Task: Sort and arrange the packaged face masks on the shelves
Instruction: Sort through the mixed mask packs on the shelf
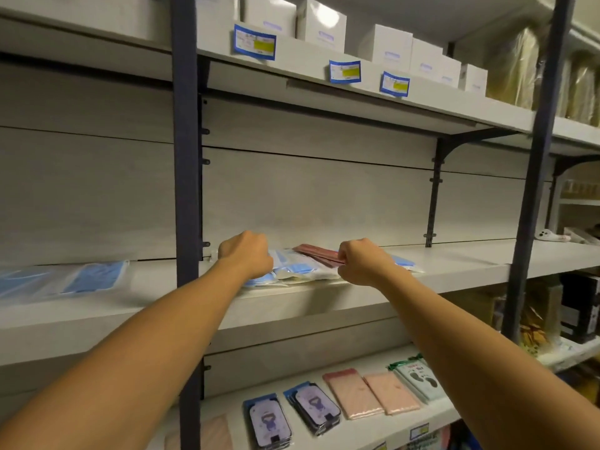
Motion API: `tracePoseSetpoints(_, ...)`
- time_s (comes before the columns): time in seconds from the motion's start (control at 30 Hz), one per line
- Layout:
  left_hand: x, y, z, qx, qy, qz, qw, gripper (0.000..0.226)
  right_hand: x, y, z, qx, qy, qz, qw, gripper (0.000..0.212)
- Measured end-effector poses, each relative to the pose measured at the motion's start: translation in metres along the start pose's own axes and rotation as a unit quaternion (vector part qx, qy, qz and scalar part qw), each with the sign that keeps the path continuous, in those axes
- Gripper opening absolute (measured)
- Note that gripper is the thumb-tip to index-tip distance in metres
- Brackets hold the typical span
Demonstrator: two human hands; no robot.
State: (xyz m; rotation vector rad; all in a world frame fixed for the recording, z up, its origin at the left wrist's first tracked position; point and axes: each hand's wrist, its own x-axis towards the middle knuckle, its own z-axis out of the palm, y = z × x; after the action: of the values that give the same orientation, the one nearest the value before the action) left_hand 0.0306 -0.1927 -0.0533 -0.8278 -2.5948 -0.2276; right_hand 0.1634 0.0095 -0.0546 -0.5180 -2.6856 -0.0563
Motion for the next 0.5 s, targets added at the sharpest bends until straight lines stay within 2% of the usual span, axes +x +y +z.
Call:
tracePoseSetpoints(0.13, 0.018, -0.001, 0.013, -0.005, -0.014, -0.065, 0.998, 0.016, 0.021, 0.006, 0.007, 0.008, 0.006, -0.019, 1.000, 0.021)
tracePoseSetpoints(0.23, 0.027, 0.001, 0.021, 0.008, -0.013, -0.104, 0.994, 0.006, 0.038, 0.015, 0.013, 0.010, 0.003, -0.026, 1.000, 0.023)
tracePoseSetpoints(0.33, 0.034, 0.005, 0.030, 0.025, -0.013, -0.147, 0.989, 0.022, 0.058, 0.024, 0.018, 0.019, 0.000, -0.031, 0.999, 0.025)
tracePoseSetpoints(0.5, 0.045, 0.009, 0.031, 0.013, 0.002, -0.219, 0.976, 0.026, 0.091, 0.033, 0.026, 0.029, -0.005, -0.060, 0.998, 0.031)
